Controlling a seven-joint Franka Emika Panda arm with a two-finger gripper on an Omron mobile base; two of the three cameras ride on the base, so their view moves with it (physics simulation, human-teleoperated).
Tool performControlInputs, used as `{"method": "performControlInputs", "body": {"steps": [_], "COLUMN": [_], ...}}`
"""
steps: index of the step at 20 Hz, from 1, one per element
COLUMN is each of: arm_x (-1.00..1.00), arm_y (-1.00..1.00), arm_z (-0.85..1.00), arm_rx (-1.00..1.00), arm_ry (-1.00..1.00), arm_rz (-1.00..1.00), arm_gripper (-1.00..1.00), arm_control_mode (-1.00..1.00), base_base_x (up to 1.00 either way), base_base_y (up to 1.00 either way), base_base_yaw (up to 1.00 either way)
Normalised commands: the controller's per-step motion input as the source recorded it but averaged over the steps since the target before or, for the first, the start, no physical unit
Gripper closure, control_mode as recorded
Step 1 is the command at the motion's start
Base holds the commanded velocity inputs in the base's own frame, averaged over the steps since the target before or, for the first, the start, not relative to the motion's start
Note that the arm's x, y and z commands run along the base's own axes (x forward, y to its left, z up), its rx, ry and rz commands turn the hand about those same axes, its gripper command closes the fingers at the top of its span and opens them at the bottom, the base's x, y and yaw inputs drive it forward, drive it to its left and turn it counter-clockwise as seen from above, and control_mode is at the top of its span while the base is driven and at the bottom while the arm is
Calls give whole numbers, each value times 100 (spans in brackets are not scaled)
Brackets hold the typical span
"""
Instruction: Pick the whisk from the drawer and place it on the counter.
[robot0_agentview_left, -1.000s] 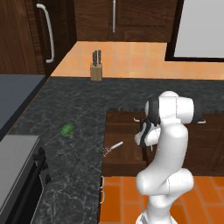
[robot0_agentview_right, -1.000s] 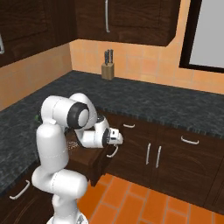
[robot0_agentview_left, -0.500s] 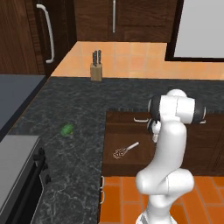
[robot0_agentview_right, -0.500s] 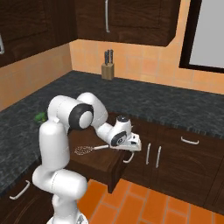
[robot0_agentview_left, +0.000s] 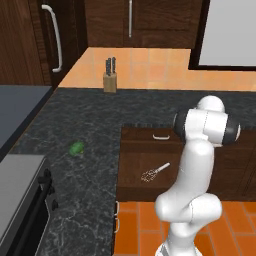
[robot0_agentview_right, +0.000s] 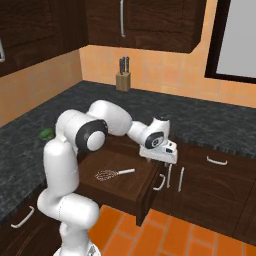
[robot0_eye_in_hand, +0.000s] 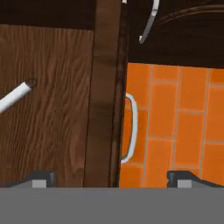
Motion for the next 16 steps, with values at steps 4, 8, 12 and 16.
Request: {"method": "performControlInputs", "body": {"steps": [4,8,12,16], "arm_x": [0,-10,-10,37], "arm_y": [58,100,100,92], "arm_z": [86,26,-25,-32], "arm_rx": [0,0,0,-2], "arm_ry": [2,-6,0,7], "arm_rz": [-10,-9,-14,-24], "arm_gripper": [-100,-100,-100,-100], "arm_control_mode": [-100,-100,-100,-100], "base_base_x": [0,0,0,0], "base_base_y": [0,0,0,0], "base_base_yaw": [0,0,0,0]}}
